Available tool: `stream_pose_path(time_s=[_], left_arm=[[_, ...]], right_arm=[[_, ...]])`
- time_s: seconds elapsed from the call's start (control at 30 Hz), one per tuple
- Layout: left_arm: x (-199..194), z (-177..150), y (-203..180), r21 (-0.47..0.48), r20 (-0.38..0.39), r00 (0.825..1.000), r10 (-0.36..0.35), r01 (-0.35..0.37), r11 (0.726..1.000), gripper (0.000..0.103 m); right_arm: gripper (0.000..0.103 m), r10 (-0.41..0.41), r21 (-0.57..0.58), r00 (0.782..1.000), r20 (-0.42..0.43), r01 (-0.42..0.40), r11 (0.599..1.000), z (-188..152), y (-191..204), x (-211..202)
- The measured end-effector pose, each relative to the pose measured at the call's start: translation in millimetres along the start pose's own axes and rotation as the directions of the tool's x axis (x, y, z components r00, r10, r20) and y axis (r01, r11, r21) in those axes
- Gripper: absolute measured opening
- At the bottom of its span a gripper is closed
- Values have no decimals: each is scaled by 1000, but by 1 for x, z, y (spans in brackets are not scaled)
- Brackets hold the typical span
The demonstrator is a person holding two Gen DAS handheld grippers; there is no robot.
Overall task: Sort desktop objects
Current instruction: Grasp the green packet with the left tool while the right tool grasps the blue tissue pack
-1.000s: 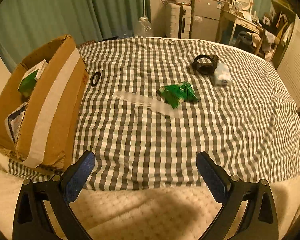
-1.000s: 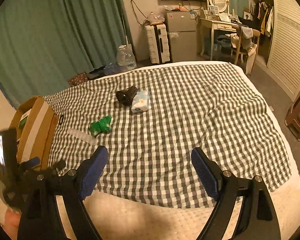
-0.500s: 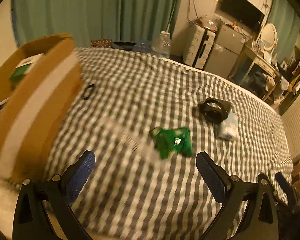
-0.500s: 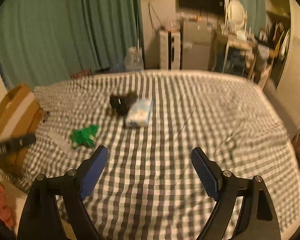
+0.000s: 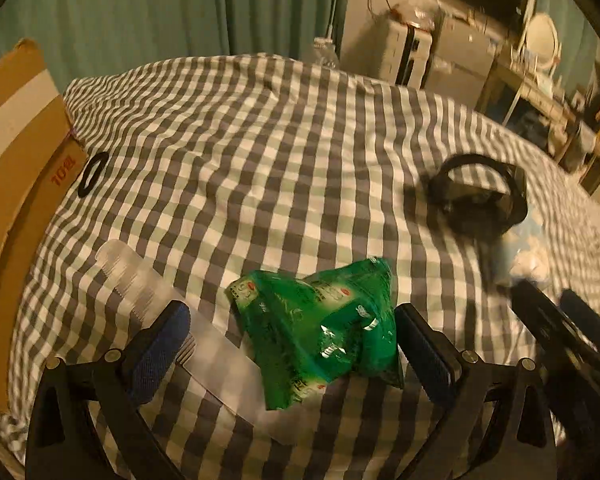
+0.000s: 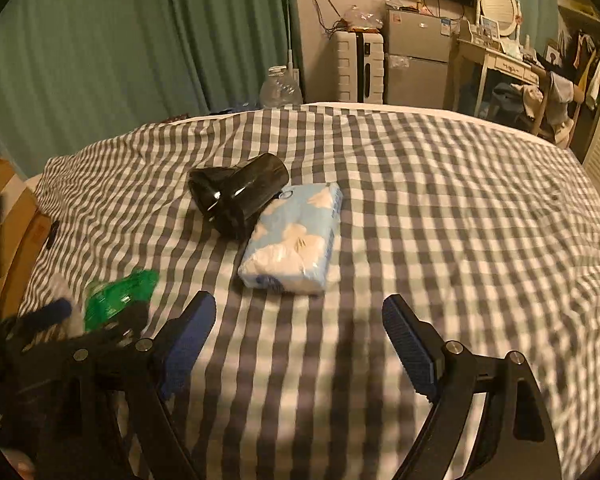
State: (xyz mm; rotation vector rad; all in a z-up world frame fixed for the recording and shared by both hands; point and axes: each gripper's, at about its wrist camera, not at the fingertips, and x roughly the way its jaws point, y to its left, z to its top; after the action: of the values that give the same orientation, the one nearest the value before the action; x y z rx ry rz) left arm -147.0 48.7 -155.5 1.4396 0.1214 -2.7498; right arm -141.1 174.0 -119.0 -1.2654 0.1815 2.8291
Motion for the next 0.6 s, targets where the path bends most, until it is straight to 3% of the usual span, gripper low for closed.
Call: stream_pose_path(time_s=[0.23,0.3,0.4,0.47,0.53,0.6], left_arm=[[-4,-2,18,-55,22,998,-66,68,996,102],[-6,-3,23,-56,34,997,-68,69,996,95],[-8,-4,28,-73,41,996,-82,85,994,93],[-11,-5,27,-65,44,997,-64,67,996,89],[-14,-7,27,-70,59,997,-49,53,996,76],[-16,-8,31,-85,64,996,-60,66,994,75]], right_arm=[[83,-5,26,1000,2,5,1000,23,1,28],[66,-20,12,999,-33,20,1000,26,3,39],[56,-53,-29,998,-17,52,998,25,9,38],[54,-62,-36,998,-13,61,997,21,11,36],[54,-58,-43,998,-9,58,997,15,10,32],[53,-73,-49,997,5,73,996,8,10,26]])
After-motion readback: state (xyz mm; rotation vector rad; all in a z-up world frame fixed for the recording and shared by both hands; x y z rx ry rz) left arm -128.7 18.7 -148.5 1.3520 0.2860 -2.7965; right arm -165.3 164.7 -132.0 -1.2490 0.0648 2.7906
